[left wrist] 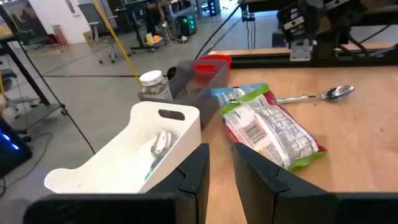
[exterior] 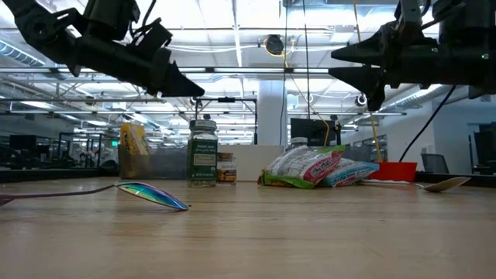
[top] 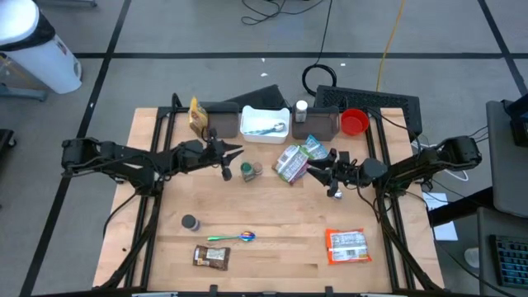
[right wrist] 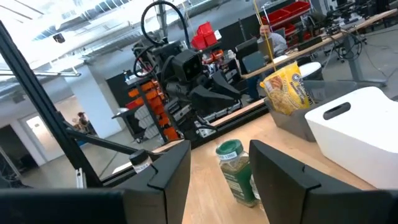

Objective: Pick & Place Food Item
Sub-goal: Put the green seasoning bottle into the right black bin

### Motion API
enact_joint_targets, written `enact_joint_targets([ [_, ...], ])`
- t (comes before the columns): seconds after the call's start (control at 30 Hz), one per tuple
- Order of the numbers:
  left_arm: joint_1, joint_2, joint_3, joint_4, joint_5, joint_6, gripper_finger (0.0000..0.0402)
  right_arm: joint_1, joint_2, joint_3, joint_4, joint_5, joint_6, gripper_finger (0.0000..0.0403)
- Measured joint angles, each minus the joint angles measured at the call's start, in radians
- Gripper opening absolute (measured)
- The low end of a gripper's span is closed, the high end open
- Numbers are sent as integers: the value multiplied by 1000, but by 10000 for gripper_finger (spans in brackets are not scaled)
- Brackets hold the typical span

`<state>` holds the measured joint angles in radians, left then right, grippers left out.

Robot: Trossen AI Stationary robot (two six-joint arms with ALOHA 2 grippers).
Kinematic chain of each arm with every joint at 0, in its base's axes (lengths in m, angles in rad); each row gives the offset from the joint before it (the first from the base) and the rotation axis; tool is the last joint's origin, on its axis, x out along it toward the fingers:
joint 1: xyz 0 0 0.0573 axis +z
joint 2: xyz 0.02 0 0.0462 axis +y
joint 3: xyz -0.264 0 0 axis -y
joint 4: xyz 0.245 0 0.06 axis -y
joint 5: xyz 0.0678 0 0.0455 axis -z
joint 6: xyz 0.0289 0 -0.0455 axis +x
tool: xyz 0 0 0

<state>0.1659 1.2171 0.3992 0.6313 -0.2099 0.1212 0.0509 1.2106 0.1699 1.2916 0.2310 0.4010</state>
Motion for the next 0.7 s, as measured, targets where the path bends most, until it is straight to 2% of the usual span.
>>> enact_joint_targets([
  [0.3, -16, 0, 0, -8, 12, -76, 86, 0, 0, 5, 56, 0, -56, 155],
  [0.37, -16, 0, 0, -25, 43, -88, 94, 0, 0, 17, 51, 0, -69, 155],
  [0.53, -16, 0, 0, -62, 97, -131, 142, -4, 0, 57, 8, -54, -109, 155],
  [0.7, -20, 0, 0, -68, 139, -141, 199, -5, 0, 90, -51, -51, -141, 155],
])
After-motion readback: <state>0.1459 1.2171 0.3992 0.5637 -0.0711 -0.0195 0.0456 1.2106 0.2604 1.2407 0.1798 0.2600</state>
